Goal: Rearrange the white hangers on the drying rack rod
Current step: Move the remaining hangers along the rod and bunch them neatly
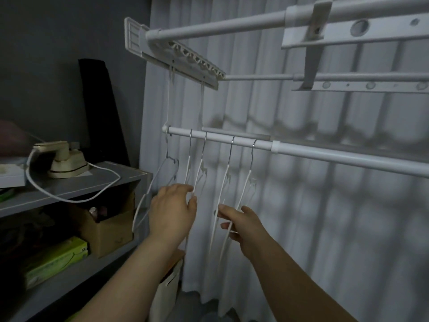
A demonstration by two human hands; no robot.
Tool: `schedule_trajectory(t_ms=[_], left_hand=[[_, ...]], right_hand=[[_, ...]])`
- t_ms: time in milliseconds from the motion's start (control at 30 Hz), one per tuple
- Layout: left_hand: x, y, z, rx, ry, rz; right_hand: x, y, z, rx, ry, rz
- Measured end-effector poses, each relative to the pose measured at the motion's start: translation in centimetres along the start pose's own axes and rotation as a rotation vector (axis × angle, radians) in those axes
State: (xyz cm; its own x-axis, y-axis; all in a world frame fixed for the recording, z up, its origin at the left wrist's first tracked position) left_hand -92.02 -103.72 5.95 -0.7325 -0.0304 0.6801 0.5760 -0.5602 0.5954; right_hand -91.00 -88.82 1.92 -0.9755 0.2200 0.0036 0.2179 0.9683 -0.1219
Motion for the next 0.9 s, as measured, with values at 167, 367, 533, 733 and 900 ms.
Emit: schedule_trajectory(t_ms=[167, 367, 533, 733, 900], left_hand=[[0.0, -1.7, -1.3, 0.013, 0.031, -0.096], [0.0, -2.6, -1.9, 0.124, 0.046, -0.167], [0.0, -2.3, -1.7, 0.166, 0.1, -0.112], [0.1, -3.1, 0.3, 0.24, 0.08, -0.122], [0.3, -4.1, 1.3, 0.378, 0.037, -0.247]], right_hand=[[0.4, -1.2, 0.9, -0.019, -0.062, -0.03], [0.6, -1.1, 1.0, -0.05, -0.044, 0.019], [0.0, 0.6, 0.6, -0.048, 0.012, 0.065], [-0.9, 2.0, 0.3, -0.09, 0.033, 0.063], [-1.4, 2.8, -0.1, -0.107, 0.075, 0.054]])
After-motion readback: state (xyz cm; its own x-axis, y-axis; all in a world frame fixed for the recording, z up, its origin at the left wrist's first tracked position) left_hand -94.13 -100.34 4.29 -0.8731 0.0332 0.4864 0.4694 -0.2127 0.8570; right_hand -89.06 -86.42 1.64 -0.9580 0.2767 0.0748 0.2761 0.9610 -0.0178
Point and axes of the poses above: each hand's wrist, its own x-axis towards the middle knuckle, its own y-axis out of the back of the hand, z = x × y, the point moved 6 cm from there along x, towards the middle knuckle, and after that the axes turned 4 degrees about x, right-handed, at the moved point
